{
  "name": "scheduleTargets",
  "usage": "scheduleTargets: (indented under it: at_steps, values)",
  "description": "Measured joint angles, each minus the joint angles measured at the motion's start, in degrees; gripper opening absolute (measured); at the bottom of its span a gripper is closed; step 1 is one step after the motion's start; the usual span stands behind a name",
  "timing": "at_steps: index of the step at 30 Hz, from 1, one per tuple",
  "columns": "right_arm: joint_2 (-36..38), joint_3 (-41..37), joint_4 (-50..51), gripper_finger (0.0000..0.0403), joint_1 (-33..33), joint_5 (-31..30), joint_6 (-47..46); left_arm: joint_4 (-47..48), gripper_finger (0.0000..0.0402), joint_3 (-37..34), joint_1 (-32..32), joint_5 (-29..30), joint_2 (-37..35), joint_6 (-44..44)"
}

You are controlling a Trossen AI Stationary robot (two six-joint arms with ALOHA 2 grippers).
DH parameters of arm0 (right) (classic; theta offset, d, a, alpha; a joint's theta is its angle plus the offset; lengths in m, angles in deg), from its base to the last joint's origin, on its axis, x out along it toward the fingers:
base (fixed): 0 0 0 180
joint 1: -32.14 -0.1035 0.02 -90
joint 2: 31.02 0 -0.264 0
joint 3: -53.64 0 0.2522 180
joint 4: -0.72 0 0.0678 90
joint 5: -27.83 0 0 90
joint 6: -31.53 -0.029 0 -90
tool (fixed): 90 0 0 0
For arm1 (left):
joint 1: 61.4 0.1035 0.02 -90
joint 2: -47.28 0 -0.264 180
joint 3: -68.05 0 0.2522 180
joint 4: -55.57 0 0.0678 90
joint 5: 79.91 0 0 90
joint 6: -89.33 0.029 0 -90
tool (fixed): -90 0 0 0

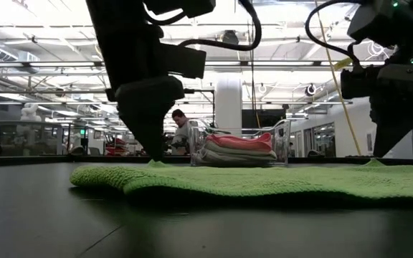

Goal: Fold microfiber towels
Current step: Fold the green microfiber cloth

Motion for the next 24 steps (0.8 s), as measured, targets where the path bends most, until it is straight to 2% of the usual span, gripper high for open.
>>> scheduleTargets:
  at_steps: [3,6,11,18,24]
  values:
    - [0.85,0.00,0.08,0.0016,1.73,0.95,0.37,1.43,0.0117,0.16,1.18,1.90,-0.02,-2.09]
    - [2.73,0.00,0.14,0.0029,3.31,0.86,0.89,4.45,0.0117,0.81,3.97,1.36,-0.08,-4.10]
    - [6.73,0.00,2.06,0.0051,5.87,0.91,1.65,4.44,0.0118,0.83,10.56,-6.30,-0.13,-3.01]
    - [11.49,0.00,7.23,0.0079,7.36,1.04,1.22,4.78,0.0118,0.90,19.34,-8.66,-0.70,1.57]
    - [12.68,0.00,8.78,0.0093,7.41,3.49,-0.36,5.30,0.0118,0.92,25.51,-18.39,-0.79,6.47]
